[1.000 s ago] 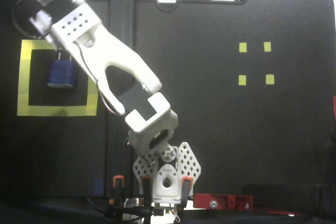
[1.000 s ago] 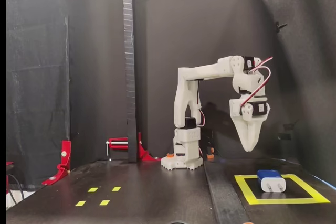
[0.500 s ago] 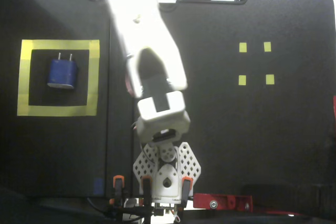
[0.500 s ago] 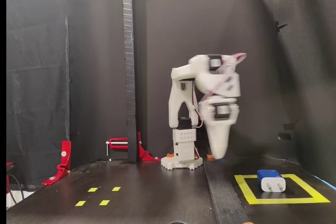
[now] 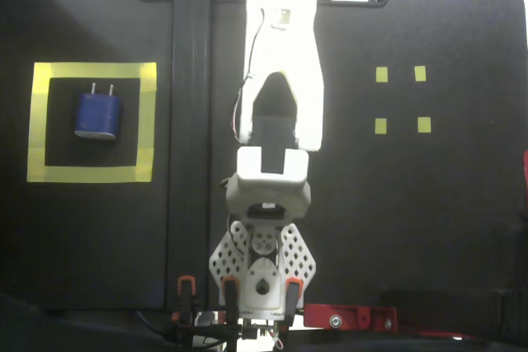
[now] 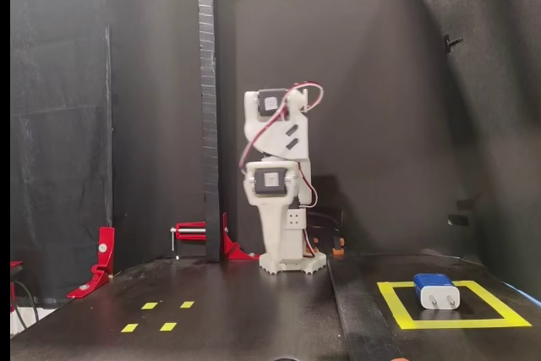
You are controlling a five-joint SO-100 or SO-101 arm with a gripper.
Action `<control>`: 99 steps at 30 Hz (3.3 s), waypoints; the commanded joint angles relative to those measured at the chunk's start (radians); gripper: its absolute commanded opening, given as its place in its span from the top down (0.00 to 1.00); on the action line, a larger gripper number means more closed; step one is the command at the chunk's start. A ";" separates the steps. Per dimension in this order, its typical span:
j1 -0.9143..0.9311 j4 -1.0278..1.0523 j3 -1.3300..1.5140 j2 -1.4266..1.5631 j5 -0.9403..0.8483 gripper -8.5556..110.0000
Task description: Grasp the block and place it in the designated area.
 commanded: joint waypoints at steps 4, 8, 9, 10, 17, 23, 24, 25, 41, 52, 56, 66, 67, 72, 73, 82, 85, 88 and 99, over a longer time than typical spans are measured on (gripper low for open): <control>0.011 -0.126 0.103 0.193 -0.018 0.93; 0.015 -0.356 0.307 0.377 -0.018 0.93; 0.017 -0.414 0.367 0.426 -0.018 0.93; 0.018 -0.476 0.425 0.479 -0.018 0.93; 0.023 -0.819 0.804 0.816 -0.014 0.93; 0.014 -0.942 1.005 1.049 -0.011 0.93; 0.012 -0.957 1.032 1.081 -0.011 0.93; 0.012 -0.971 1.058 1.111 -0.011 0.93; -0.008 -1.161 1.511 1.611 -0.012 0.93; -0.009 -1.127 1.697 1.773 -0.018 0.93; -0.008 -1.043 1.709 1.782 -0.031 0.93; -0.035 -0.719 1.713 1.782 -0.049 0.92; -0.038 -0.689 1.713 1.782 -0.049 0.92; -0.040 -0.661 1.713 1.782 -0.049 0.93; -0.040 -0.661 1.713 1.782 -0.049 0.93; -0.044 -0.661 1.713 1.782 -0.049 0.93; -0.044 -0.661 1.713 1.782 -0.049 0.93; -0.044 -0.661 1.713 1.782 -0.049 0.93; -0.044 -0.661 1.713 1.782 -0.049 0.93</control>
